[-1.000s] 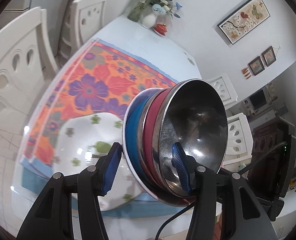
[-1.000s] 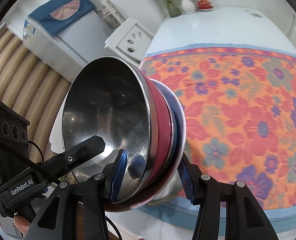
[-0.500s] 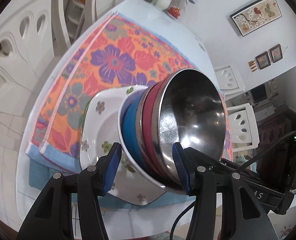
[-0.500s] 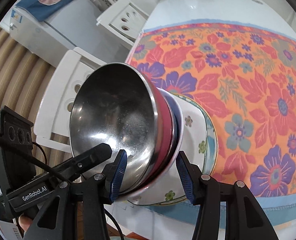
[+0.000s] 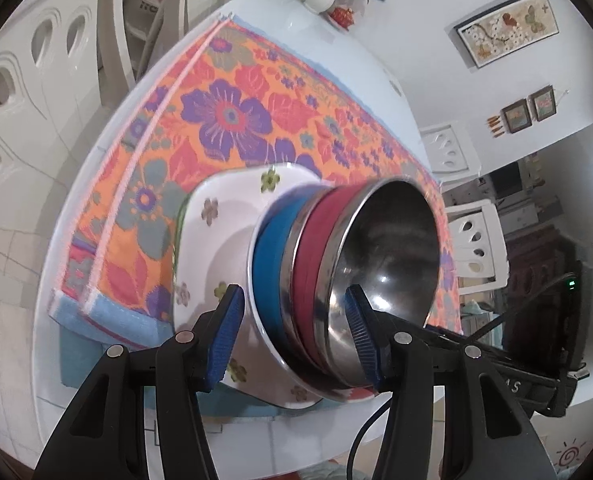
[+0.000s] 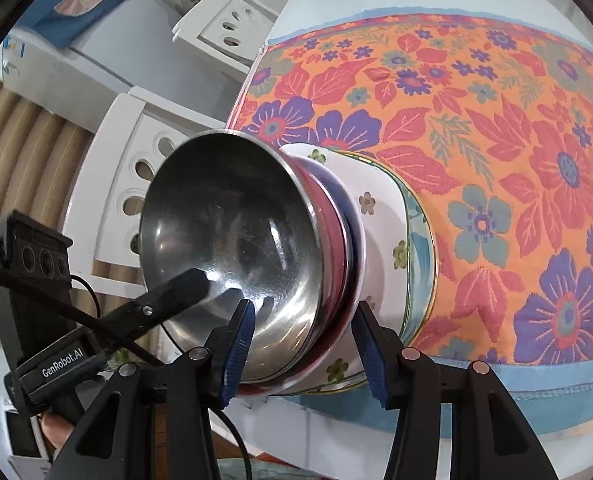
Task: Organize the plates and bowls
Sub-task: 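Lift the nested bowl stack and carry it over the plate stack, then lower the bowl stack onto the plate stack and open both grippers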
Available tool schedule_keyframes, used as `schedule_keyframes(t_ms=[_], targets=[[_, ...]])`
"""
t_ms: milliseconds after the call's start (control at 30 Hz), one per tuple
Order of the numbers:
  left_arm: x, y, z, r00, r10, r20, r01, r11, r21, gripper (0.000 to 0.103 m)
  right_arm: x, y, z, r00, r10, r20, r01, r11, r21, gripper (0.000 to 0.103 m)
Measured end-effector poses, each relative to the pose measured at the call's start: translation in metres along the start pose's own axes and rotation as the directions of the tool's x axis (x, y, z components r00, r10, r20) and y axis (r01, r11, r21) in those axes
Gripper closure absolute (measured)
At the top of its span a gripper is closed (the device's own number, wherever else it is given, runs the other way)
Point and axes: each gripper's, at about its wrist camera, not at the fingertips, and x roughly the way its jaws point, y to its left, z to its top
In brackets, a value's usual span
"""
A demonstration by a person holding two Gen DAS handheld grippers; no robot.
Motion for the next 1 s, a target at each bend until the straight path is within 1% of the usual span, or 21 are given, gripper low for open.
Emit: schedule_keyframes(t_ms=[167, 267, 333, 533, 733, 800, 867, 1000], targets=[[-0.01, -0.004, 0.016, 0.999, 0.001, 0.053, -0.002, 1.0, 0.008, 0.054, -0.012, 0.001, 0.004, 0.999, 0.001, 0.033, -0.001, 1.0, 0.007, 0.054], [-0.011, -0.006, 0.024, 0.998, 0.004, 0.07, -0.005, 1.0, 0.011, 0.054, -0.02, 0.003, 0.01, 0.998, 0.001, 0.065, -0.001, 1.0, -0.006, 0.054], [-0.01, -0.009, 0.029, 0.997, 0.008, 0.077, -0.01, 1.0, 0.018, 0.054, -0.024, 0.003, 0.016, 0.996, -0.012, 0.09, 0.013, 1.0, -0.009, 0.054], [-0.001, -0.012, 0.035, 0.998, 0.024, 0.063, -0.026, 0.999, 0.028, 0.054, -0.025, -0.007, 0.034, 0.992, -0.038, 0.12, 0.036, 0.999, 0.015, 0.054], [0.007, -0.01, 0.04, 0.998, 0.036, 0.053, -0.038, 0.999, 0.022, 0.054, -0.017, -0.012, 0.046, 0.992, -0.059, 0.11, 0.055, 0.998, 0.041, 0.054], [0.011, -0.011, 0.041, 0.998, 0.05, 0.044, -0.051, 0.998, 0.033, 0.054, -0.011, -0.014, 0.048, 0.993, -0.065, 0.093, 0.06, 0.996, 0.063, 0.054], [0.013, -0.011, 0.042, 0.998, 0.049, 0.036, -0.05, 0.998, 0.038, 0.054, -0.008, -0.014, 0.048, 0.994, -0.07, 0.088, 0.064, 0.995, 0.071, 0.054], [0.012, -0.012, 0.04, 0.998, 0.048, 0.027, -0.049, 0.997, 0.058, 0.054, -0.014, -0.011, 0.042, 0.992, -0.085, 0.094, 0.078, 0.994, 0.071, 0.054]])
